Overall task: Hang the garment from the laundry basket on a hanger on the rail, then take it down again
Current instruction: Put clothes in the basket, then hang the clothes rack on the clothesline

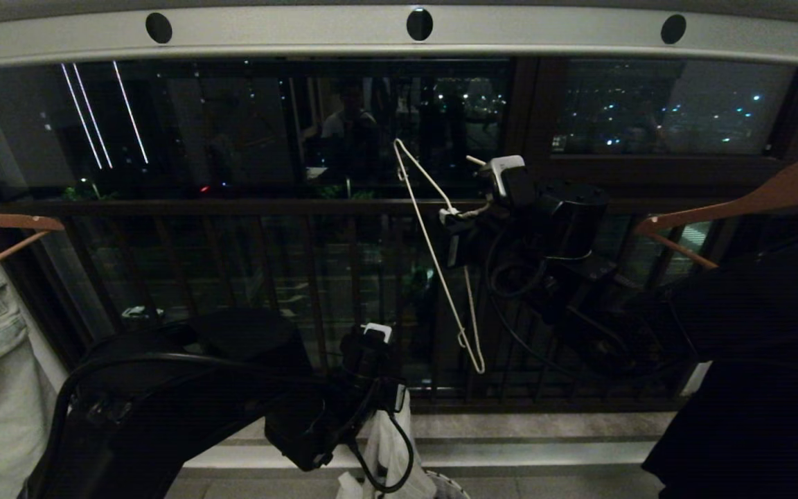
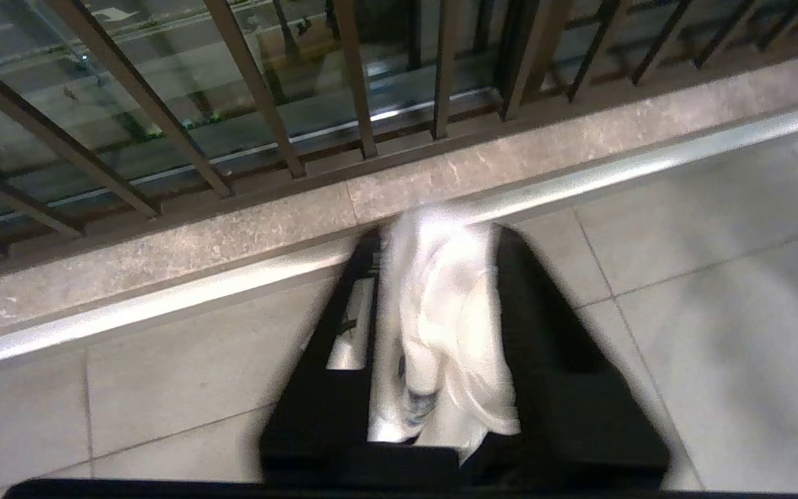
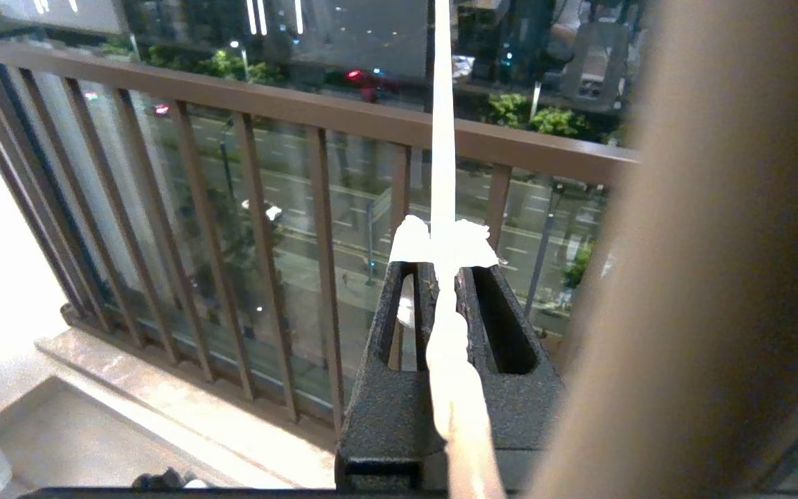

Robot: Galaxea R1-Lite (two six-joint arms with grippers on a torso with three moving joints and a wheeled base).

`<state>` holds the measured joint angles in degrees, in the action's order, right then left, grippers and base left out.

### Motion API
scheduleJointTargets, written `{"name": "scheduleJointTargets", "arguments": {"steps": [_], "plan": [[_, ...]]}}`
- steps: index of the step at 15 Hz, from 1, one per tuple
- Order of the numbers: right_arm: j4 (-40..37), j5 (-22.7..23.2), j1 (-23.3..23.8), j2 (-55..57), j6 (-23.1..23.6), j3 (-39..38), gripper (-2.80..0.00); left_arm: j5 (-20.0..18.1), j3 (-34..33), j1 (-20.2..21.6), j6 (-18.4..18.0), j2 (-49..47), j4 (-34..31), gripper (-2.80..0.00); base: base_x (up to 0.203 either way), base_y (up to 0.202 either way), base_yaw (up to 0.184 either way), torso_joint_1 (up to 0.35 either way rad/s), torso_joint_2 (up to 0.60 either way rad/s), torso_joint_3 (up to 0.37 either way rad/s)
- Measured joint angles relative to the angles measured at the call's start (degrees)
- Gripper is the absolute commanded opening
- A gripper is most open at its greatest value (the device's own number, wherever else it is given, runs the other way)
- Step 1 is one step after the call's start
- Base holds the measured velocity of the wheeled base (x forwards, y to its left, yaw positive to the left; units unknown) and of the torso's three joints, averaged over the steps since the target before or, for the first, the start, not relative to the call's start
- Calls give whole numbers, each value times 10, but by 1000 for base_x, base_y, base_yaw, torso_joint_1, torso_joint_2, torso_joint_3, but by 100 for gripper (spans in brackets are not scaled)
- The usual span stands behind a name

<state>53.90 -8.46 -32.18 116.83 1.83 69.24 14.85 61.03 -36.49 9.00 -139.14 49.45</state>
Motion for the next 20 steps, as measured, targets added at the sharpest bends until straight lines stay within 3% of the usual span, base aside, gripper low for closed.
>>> {"name": "scheduleJointTargets", "arguments": {"steps": [8,9,16,20], "plan": [[1,0,0,1,8,-1,-280,0,-29,0,-19,32,-1,0,0,0,0,0,0,0],[1,0,0,1,8,-1,-280,0,-30,2,-19,39,0,-280,0,0,0,0,0,0],[5,-3,-2,2,11,-32,-280,-3,-64,17,-55,128,-16,-280,0,0,0,0,0,0],[31,-22,-13,-9,15,-90,-280,-10,-81,21,-80,250,-135,-280,0,0,0,0,0,0]]}}
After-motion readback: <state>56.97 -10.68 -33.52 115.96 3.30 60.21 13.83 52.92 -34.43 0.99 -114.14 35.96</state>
